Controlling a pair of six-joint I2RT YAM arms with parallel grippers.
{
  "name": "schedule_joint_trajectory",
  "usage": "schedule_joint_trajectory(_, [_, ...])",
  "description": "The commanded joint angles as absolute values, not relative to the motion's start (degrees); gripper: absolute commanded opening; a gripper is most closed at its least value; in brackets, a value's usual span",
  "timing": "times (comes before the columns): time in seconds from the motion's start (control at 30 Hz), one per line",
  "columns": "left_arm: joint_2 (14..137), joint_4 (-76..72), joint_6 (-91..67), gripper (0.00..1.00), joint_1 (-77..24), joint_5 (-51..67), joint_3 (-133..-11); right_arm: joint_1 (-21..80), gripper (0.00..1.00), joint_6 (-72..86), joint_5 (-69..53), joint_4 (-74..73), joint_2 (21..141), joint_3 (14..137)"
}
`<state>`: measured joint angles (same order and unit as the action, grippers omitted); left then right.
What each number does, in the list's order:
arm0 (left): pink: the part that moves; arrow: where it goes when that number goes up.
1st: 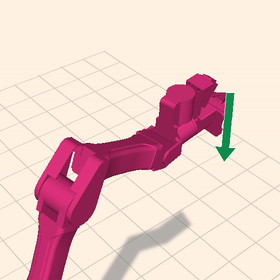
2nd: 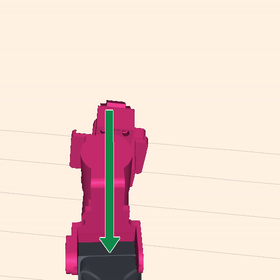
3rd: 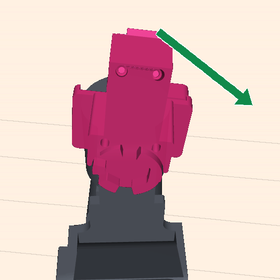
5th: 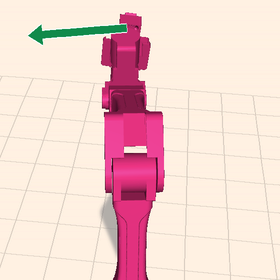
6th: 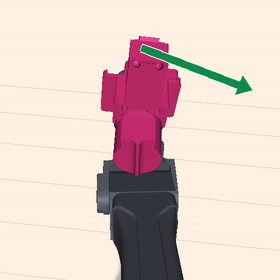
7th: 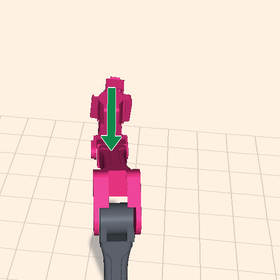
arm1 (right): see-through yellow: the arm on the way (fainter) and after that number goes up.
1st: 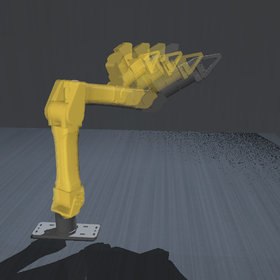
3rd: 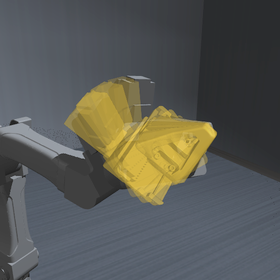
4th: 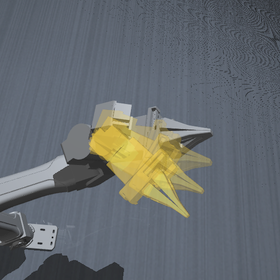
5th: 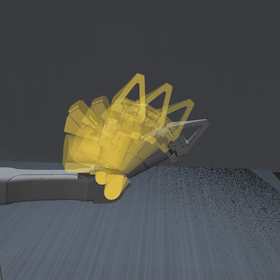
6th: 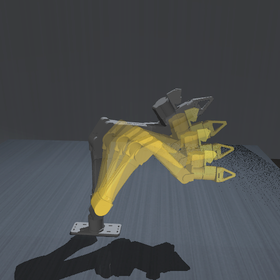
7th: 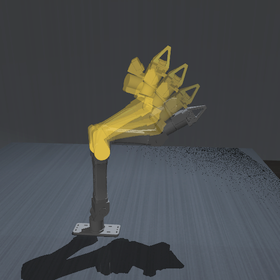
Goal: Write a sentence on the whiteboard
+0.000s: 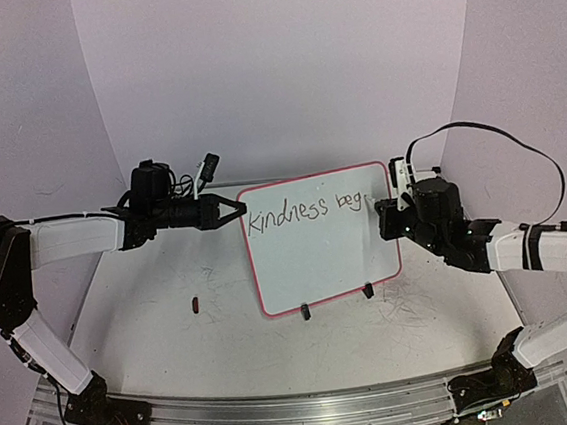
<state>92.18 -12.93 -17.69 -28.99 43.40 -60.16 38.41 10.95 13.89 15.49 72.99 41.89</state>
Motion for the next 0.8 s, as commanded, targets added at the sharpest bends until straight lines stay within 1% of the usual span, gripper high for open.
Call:
schedule_joint_trajectory(0.0, [90.5, -12.5, -14.6, 0.00, -29.7, 42.2, -61.1, 37.9, 0.00, 10.3, 13.7, 17.8, 73.6, 43.3])
schedule_joint_trajectory(0.4, [90.5, -12.5, -14.5, 0.00, -29.7, 42.1, -61.1, 37.9, 0.00, 10.3, 13.1, 18.7, 75.1, 43.4])
schedule_joint_trajectory(0.77, [90.4, -12.4, -14.4, 0.00, -29.7, 42.1, -61.0, 37.7, 0.00, 11.6, 17.8, 18.8, 75.5, 43.5])
